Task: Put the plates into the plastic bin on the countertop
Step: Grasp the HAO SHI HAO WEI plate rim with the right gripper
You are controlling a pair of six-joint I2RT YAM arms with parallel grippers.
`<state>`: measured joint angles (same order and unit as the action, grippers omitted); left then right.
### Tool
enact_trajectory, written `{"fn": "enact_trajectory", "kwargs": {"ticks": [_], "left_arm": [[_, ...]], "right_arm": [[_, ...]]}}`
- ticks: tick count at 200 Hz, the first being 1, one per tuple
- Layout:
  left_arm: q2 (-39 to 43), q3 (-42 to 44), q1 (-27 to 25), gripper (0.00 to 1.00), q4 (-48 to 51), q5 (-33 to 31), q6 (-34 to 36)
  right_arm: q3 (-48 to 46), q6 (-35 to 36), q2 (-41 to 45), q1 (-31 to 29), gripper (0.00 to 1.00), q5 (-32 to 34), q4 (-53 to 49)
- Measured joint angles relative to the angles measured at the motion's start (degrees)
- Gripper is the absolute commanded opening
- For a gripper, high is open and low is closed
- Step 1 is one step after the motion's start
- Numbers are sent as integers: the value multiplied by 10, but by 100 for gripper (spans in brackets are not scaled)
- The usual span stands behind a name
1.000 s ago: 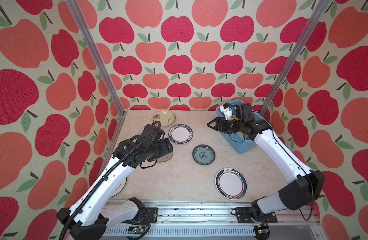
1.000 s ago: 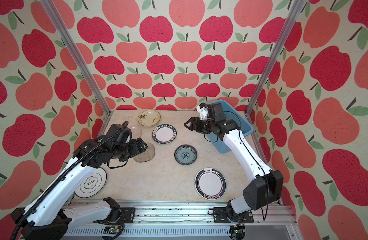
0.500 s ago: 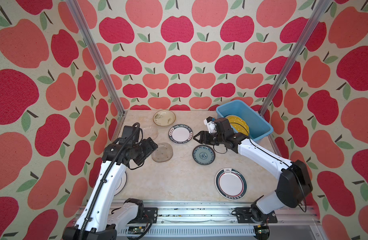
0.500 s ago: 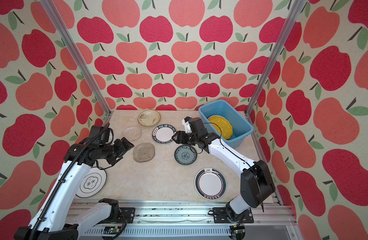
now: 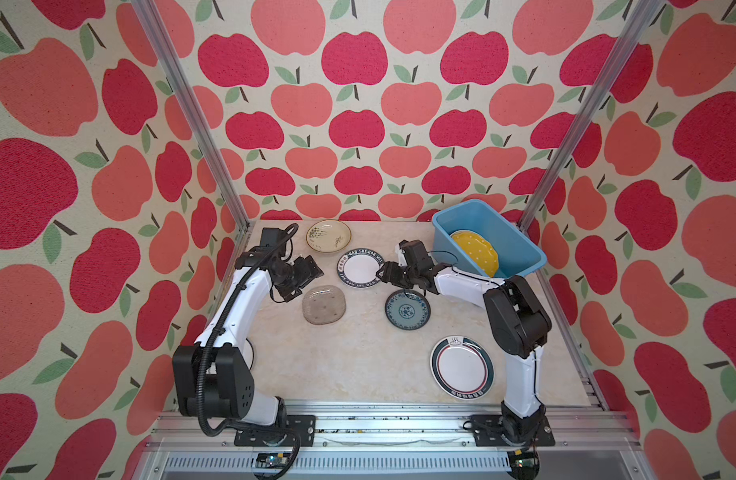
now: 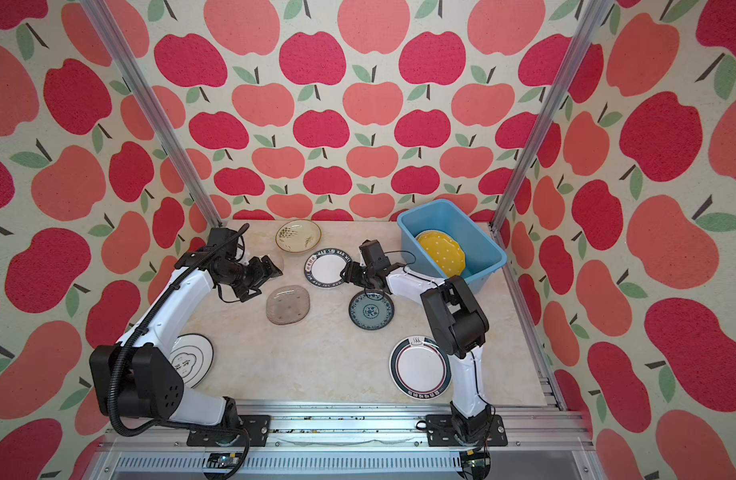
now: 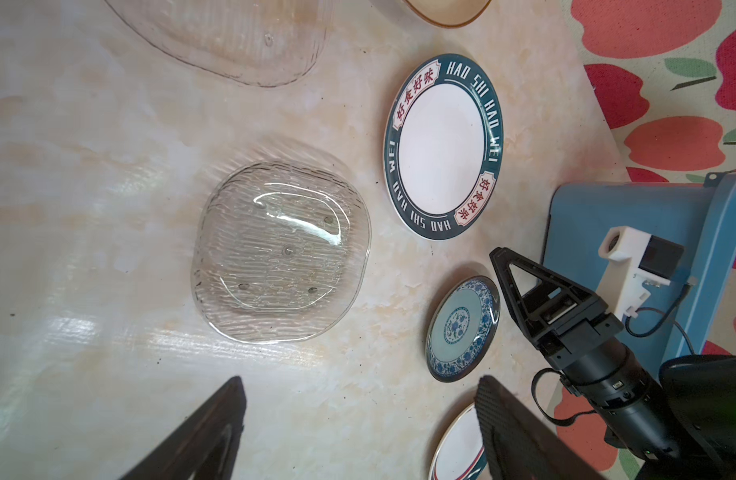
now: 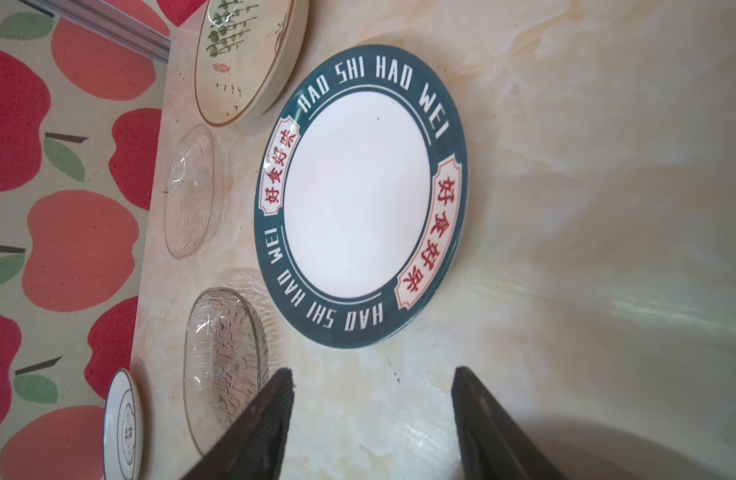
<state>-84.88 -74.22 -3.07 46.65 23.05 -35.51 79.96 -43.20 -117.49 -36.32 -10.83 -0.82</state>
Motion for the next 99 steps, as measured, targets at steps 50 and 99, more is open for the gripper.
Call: {"fn": "enact_trajectory", "kwargs": {"ticks": [50, 99], "left_arm": [[-11, -5, 1, 94, -29, 14, 12], [-10, -9, 1, 98, -30, 17, 12]], "right_arm": [[70, -4, -76, 25, 63, 3, 1], [119, -7, -128, 27, 51, -15, -1]]}}
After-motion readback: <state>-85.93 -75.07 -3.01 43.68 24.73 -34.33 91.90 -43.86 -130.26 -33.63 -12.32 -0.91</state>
